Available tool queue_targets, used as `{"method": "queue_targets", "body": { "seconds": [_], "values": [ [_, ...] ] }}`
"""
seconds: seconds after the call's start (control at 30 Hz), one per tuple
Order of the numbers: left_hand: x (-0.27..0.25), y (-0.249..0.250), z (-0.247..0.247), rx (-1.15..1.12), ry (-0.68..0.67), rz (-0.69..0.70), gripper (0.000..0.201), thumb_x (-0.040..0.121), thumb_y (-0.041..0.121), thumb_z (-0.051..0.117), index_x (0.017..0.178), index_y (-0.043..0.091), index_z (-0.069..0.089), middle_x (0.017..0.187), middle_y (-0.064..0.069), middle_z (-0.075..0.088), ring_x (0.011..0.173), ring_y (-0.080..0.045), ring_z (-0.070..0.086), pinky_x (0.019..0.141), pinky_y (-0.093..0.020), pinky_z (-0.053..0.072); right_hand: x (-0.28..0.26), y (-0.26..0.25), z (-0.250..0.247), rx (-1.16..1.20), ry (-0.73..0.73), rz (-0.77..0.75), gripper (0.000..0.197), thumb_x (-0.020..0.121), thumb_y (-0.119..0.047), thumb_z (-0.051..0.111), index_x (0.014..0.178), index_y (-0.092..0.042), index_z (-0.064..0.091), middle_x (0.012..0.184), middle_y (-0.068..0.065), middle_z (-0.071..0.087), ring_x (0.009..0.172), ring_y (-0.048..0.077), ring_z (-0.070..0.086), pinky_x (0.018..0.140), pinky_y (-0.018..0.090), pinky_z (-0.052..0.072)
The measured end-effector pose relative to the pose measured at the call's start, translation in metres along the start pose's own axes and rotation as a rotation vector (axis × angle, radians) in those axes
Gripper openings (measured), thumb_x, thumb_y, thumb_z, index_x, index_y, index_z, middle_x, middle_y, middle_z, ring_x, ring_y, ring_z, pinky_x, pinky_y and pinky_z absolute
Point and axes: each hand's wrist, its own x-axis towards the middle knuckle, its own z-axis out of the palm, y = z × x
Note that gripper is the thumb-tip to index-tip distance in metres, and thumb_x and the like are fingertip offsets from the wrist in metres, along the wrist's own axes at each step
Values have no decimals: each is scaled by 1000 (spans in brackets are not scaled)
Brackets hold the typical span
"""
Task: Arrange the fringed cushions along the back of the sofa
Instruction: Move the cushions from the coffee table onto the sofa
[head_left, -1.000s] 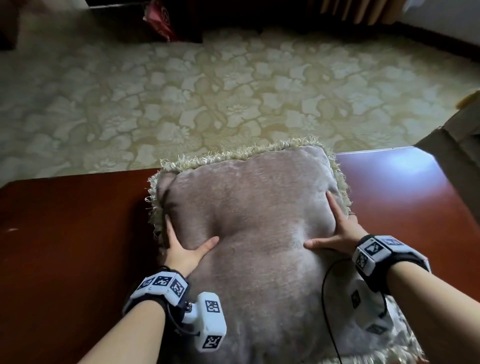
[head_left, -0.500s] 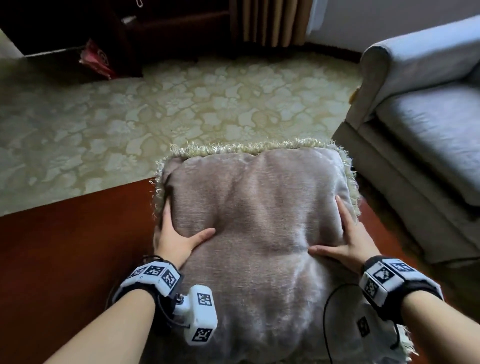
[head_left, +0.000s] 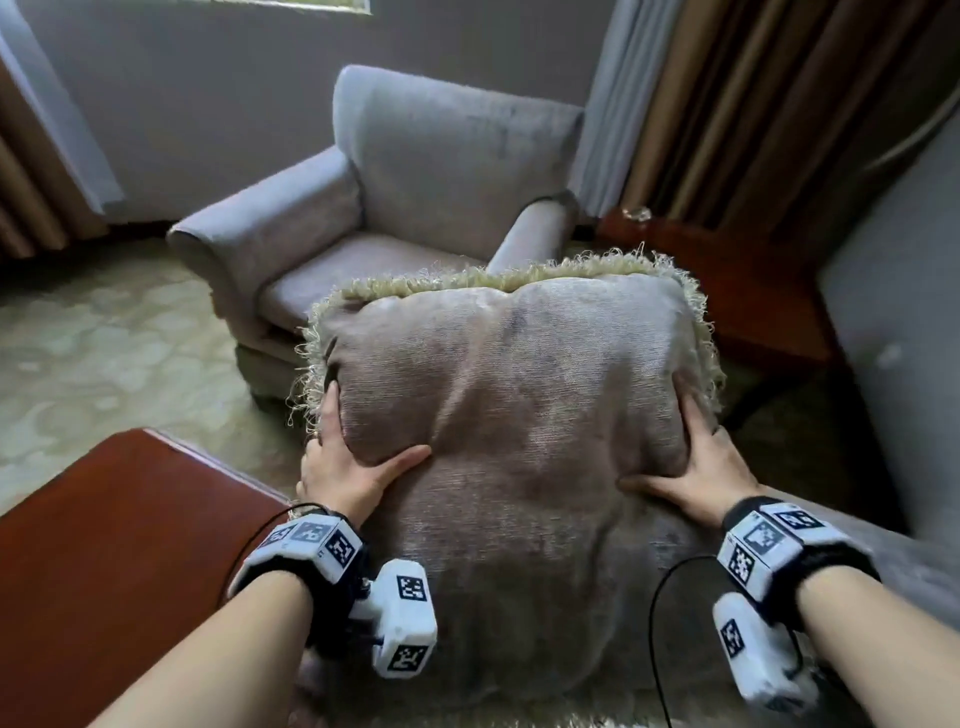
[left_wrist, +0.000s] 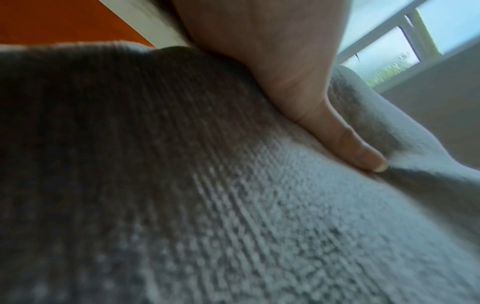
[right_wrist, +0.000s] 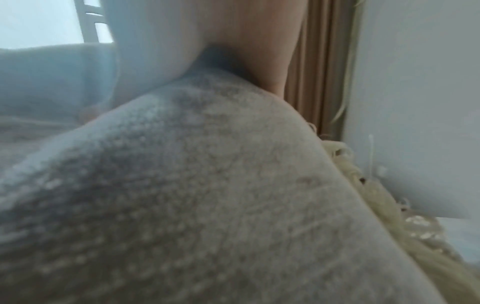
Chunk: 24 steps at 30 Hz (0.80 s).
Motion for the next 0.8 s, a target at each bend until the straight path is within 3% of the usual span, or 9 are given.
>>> {"method": "queue_targets", "body": {
  "seconds": [0.13, 0.27, 0.37, 0.47, 0.53, 0.6, 0.7, 0.8],
  "values": [
    [-10, 93, 107, -4, -211, 224, 131, 23, 81, 68, 136, 53, 10, 131, -15, 52, 121, -33, 51, 103, -46, 41, -40, 93, -81, -6, 221, 227, 137, 36, -63, 80, 143, -49, -5, 151, 14, 28, 131, 37, 37, 108, 45, 34],
    [-35, 153, 215, 14, -440, 426, 134, 20, 86, 63, 138, 48, 13, 131, -13, 55, 119, -31, 54, 100, -46, 45, -94, 176, -121, 11, 423, 392, 135, 42, -48, 87, 146, -40, 0, 154, 7, 23, 134, 31, 36, 110, 46, 33],
    [-72, 186, 298, 31, -651, 530, 133, 22, 84, 65, 138, 46, 13, 134, -13, 52, 120, -31, 52, 100, -46, 45, -144, 228, -135, -18, 534, 613, 134, 47, -45, 87, 148, -30, 1, 156, 5, 16, 139, 29, 28, 112, 42, 29],
    [-115, 204, 364, 77, -826, 615, 133, 25, 76, 68, 141, 42, 14, 138, -12, 48, 122, -32, 50, 100, -45, 44, -192, 268, -140, 16, 621, 766, 131, 50, -36, 89, 149, -26, 3, 158, 2, 13, 142, 24, 21, 113, 36, 21],
    [-145, 210, 399, 123, -929, 662, 134, 26, 74, 69, 143, 41, 12, 142, -10, 44, 126, -31, 46, 103, -44, 42, -226, 285, -133, 74, 699, 873, 131, 50, -32, 90, 149, -27, 5, 158, 2, 13, 142, 23, 19, 114, 38, 20],
    [-170, 212, 433, 155, -1015, 713, 135, 27, 74, 68, 144, 41, 10, 143, -12, 41, 129, -32, 41, 105, -45, 38, -253, 299, -124, 83, 776, 966, 135, 45, -33, 91, 149, -28, 6, 157, 4, 17, 141, 25, 22, 114, 42, 23],
    [-214, 209, 480, 165, -1134, 815, 136, 26, 76, 66, 144, 40, 10, 141, -18, 42, 129, -35, 41, 107, -46, 36, -294, 325, -102, 90, 925, 1057, 135, 38, -35, 92, 148, -25, 14, 154, 8, 25, 139, 25, 27, 112, 38, 25],
    [-256, 200, 518, 272, -1246, 915, 129, 37, 73, 69, 145, 41, 6, 141, -16, 40, 130, -34, 37, 109, -45, 31, -334, 340, -76, 164, 985, 1172, 133, 43, -40, 90, 148, -33, 10, 149, 10, 28, 134, 28, 31, 108, 38, 29]
  ]
}}
